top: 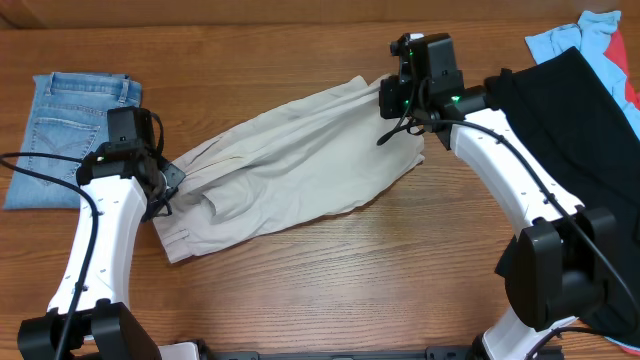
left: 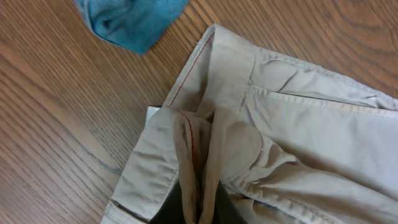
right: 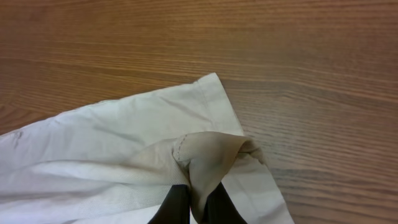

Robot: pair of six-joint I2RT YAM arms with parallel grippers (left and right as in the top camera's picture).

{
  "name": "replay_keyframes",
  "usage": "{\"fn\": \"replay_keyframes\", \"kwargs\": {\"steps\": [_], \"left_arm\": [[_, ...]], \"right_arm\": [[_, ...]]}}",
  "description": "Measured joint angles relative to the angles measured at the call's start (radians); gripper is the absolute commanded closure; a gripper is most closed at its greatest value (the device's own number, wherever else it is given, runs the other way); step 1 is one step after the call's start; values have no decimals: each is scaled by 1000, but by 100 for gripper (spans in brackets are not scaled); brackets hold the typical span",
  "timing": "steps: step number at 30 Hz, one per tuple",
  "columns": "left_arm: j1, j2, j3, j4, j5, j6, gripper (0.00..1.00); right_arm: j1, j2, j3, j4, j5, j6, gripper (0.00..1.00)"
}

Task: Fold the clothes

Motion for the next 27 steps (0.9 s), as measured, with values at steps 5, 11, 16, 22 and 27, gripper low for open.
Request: {"fn": "replay_keyframes", "kwargs": {"steps": [5,11,16,22,27], "left_arm": [[8,0,0,2,-31,-17,61],[20,0,0,16,-56,-20,24],[26,0,0,0,-63,-20,2],[30,0,0,-14,-63,-22,0],[30,0,-2,57,-87,-21,0]], "right_arm": [[5,9,0,13,10,0,96],[5,38,0,42,27,-1,96],[4,51,0,68,35,-1,96],[4,91,2,107,32,0,96],[3,117,2,163,29,-1,96]]}}
